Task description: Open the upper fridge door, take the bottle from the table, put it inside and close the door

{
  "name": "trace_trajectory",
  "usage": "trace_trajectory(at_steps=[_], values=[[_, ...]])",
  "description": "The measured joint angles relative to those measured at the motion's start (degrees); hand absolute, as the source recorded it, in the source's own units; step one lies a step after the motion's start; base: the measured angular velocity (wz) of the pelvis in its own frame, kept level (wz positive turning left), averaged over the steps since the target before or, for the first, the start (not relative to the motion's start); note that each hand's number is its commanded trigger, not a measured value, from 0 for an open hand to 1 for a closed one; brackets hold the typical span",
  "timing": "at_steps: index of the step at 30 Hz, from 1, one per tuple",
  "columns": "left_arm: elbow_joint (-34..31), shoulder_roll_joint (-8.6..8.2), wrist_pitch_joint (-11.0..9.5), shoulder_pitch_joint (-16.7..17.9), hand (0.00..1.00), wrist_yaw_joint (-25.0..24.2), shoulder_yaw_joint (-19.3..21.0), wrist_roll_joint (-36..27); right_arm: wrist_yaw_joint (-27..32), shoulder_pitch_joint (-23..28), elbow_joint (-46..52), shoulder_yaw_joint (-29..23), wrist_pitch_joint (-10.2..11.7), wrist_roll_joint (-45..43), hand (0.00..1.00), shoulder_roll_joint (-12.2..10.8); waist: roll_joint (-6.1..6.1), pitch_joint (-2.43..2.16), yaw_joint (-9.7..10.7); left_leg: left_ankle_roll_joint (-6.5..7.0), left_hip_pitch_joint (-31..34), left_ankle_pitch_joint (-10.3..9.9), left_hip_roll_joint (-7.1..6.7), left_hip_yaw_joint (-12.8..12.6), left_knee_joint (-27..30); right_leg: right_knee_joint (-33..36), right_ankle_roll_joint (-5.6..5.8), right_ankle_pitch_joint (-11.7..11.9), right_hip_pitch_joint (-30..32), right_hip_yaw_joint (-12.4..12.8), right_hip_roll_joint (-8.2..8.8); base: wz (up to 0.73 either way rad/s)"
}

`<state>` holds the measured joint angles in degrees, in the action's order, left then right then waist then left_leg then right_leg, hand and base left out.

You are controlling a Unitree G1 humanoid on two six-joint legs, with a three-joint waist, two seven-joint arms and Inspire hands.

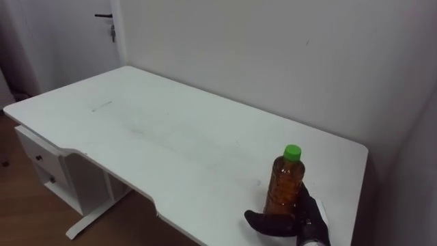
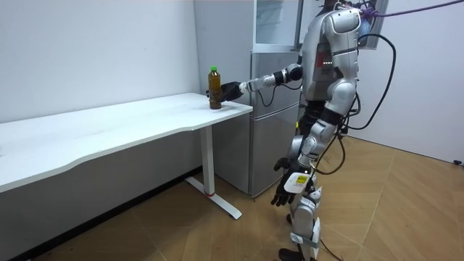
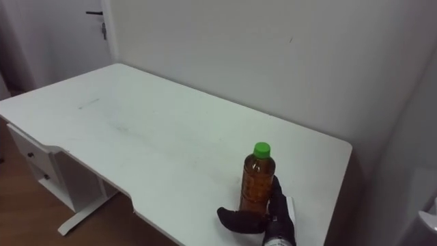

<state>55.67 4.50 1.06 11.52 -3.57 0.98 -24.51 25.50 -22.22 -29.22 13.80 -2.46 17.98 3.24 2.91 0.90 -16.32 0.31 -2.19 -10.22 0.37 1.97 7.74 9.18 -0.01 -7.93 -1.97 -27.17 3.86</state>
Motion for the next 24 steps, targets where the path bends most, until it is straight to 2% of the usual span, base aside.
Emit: trace_trajectory(at_steps=[6, 11, 13, 19, 24], values=[[-0.06, 0.06, 0.26, 0.07, 0.0, 0.17, 0.06, -0.89, 0.01, -1.22, 0.01, 0.0, -0.08, 0.02, 0.0, -0.07, 0.05, 0.02, 0.02, 0.01, 0.16, -0.01, 0.0, 0.17, -0.11, -0.06, 0.1, -0.06, 0.1, -0.48, 0.01, 0.01], [-0.33, 0.46, 0.49, 0.32, 0.0, 0.45, 0.05, -0.88, 0.01, -2.79, 0.13, 0.0, -0.11, 0.98, 0.0, -0.02, 0.31, -0.15, 0.09, 0.01, 0.32, -0.01, -0.03, 0.2, -0.08, -0.21, 0.17, -0.11, 0.11, -0.5, 0.02, 0.0], [-0.56, 0.88, 0.58, 0.58, 0.0, 0.51, 0.06, -0.87, 0.01, -3.71, 0.2, -0.01, -0.23, 1.12, 1.0, 0.01, 0.64, -0.27, 0.12, 0.01, 0.63, -0.01, -0.04, 0.41, -0.01, -0.32, 0.19, -0.11, 0.24, -0.87, 0.0, 0.05], [-0.56, 1.23, 0.59, 0.83, 0.0, 0.57, 0.1, -0.88, -0.36, -5.21, 0.76, 0.01, -0.23, 1.88, 1.0, 0.08, 1.01, -0.51, 0.1, 0.02, 0.6, -0.01, -0.09, 0.76, 0.08, -0.35, 0.19, -0.12, 0.01, -1.28, 0.05, 0.03], [-0.55, 1.34, 0.6, 0.84, 0.0, 0.59, 0.2, -0.88, -0.7, -5.25, 0.75, 0.01, -0.23, 4.5, 1.0, 1.04, 1.15, -0.44, 0.11, 0.04, 0.64, 0.01, -0.21, 1.36, 0.53, -0.33, 0.19, -0.12, -0.09, -1.28, 0.13, 0.03]])
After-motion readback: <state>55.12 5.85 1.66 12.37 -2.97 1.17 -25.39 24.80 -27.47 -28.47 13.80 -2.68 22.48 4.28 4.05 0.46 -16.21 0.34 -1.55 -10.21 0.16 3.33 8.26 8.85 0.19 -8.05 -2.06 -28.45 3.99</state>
